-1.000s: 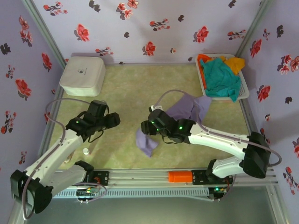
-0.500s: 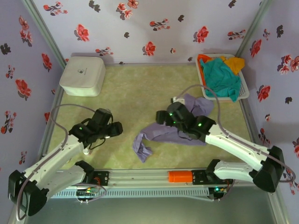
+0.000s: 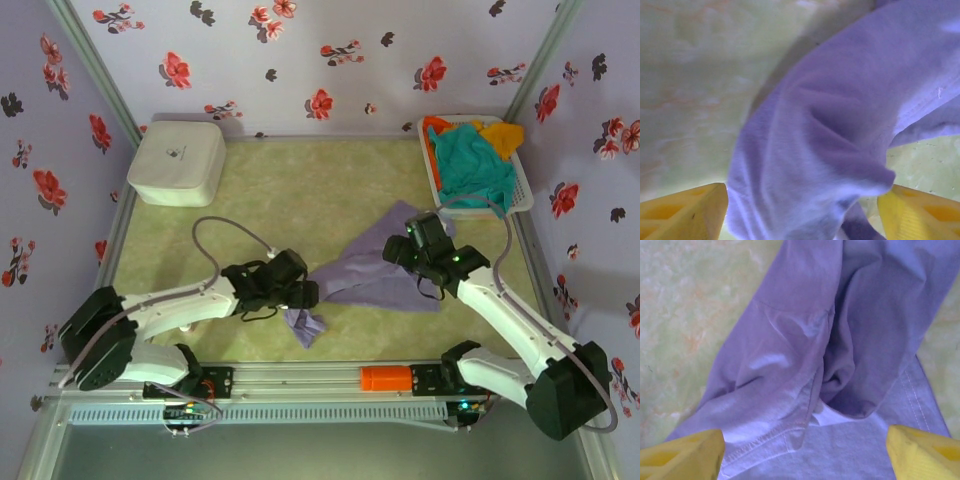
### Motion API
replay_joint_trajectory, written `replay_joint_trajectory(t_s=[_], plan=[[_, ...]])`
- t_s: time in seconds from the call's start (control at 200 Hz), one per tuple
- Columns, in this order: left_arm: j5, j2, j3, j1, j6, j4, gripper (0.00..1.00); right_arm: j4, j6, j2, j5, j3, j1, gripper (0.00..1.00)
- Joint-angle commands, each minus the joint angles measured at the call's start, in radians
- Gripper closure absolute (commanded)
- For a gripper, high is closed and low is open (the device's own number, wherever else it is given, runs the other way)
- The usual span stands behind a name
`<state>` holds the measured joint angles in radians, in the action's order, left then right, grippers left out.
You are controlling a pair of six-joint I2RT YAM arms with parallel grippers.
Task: Fold and stack the t-shirts
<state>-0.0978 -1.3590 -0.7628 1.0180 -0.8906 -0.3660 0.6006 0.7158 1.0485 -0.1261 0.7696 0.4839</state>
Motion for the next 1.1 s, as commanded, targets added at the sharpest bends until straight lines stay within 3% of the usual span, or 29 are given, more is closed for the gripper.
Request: replay_joint_trajectory(t_s=[0.0,0.165,0.2,0.31,0.475,0.75,0.85,0.905,0.965,1.09], plan=[[-0.053,-0.061,-0.03,0.028,-0.024,0.068,0.22,0.003,0.008,-0.027,0.042,-0.019,-0.01,0.16],[-0.087,-0.13,-0.062,0.04,-0.001,0.081,0.35,0.044,-0.003,-0.045,0.041,-0.006,-0.022,0.16],[-0.105,-0.142,-0.081,0.04,0.017,0.052,0.41,0.051,-0.006,-0.053,0.037,-0.006,-0.025,0.16],[-0.212,-0.18,-0.175,0.039,0.117,-0.126,0.75,0.071,-0.009,-0.086,0.023,-0.013,-0.041,0.16],[-0.361,-0.204,-0.283,0.011,0.281,-0.334,0.93,0.092,-0.004,-0.152,0.022,-0.048,-0.062,0.16],[-0.394,-0.133,-0.324,-0.227,0.54,-0.301,0.93,0.111,-0.007,-0.174,0.025,-0.057,-0.083,0.15],[-0.394,-0.152,-0.363,-0.304,0.648,-0.225,0.88,0.113,-0.005,-0.166,0.033,-0.049,-0.086,0.15],[-0.393,-0.177,-0.394,-0.341,0.684,-0.2,0.77,0.116,-0.006,-0.161,0.036,-0.041,-0.088,0.15],[-0.383,-0.212,-0.452,-0.372,0.688,-0.223,0.52,0.127,-0.012,-0.159,0.035,-0.031,-0.088,0.15],[-0.32,-0.265,-0.58,-0.383,0.63,-0.342,0.41,0.146,-0.025,-0.168,0.025,-0.025,-0.091,0.15]])
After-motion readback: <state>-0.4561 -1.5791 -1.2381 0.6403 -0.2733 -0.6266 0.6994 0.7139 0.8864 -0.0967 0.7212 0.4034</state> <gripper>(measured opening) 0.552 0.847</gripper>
